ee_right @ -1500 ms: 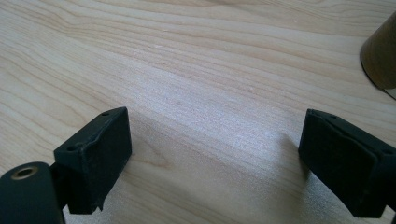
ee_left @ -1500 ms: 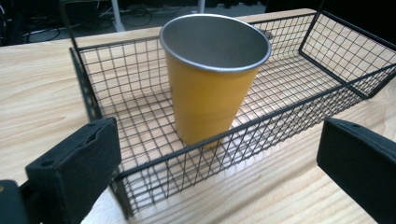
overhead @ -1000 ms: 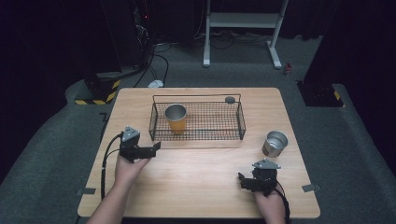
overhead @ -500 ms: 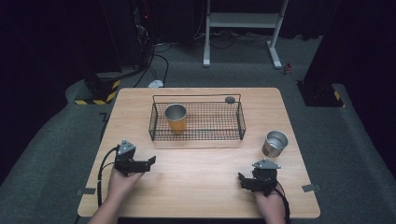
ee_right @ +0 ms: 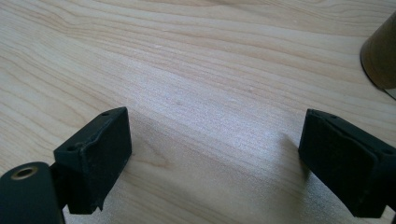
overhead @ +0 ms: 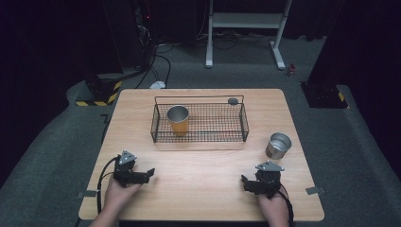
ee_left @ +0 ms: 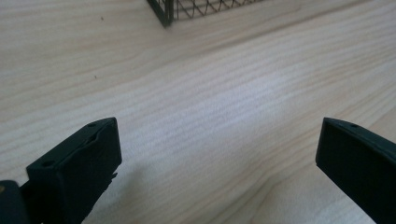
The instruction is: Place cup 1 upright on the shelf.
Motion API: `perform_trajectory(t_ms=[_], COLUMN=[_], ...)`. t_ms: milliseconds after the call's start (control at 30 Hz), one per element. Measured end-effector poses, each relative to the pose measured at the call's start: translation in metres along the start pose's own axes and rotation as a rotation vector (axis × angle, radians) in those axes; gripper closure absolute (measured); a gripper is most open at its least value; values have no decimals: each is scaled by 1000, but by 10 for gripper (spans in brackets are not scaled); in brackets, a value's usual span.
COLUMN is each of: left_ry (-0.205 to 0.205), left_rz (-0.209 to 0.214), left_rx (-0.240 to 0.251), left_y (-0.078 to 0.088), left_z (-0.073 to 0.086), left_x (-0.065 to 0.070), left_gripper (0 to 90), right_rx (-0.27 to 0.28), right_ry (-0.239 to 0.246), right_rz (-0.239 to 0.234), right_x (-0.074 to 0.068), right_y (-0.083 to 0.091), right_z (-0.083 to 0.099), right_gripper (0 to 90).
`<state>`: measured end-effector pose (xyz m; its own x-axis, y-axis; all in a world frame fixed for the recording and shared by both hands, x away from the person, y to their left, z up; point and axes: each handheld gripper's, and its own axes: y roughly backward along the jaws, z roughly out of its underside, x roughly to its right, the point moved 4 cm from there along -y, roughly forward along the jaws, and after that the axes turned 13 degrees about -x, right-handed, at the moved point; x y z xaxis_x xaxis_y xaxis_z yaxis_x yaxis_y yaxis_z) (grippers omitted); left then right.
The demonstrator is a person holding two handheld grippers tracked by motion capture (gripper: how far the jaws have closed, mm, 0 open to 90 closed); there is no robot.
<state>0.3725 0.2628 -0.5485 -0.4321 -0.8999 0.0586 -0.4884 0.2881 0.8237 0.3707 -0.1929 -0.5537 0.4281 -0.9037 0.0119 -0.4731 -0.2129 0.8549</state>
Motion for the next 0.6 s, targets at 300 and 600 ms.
perform_trajectory(t_ms=[300, 600], left_ry=[-27, -39], left_rz=[-19, -49], left_rx=[-29, -33], left_y=[-2, -5], left_z=[9, 11], left_x=[3, 9], left_gripper=[15, 32], right_rx=[0, -3], right_ry=[0, -7], right_rz=[0, 1], right_x=[0, 0], right_y=[0, 0], right_z=[0, 1], right_gripper=[92, 90])
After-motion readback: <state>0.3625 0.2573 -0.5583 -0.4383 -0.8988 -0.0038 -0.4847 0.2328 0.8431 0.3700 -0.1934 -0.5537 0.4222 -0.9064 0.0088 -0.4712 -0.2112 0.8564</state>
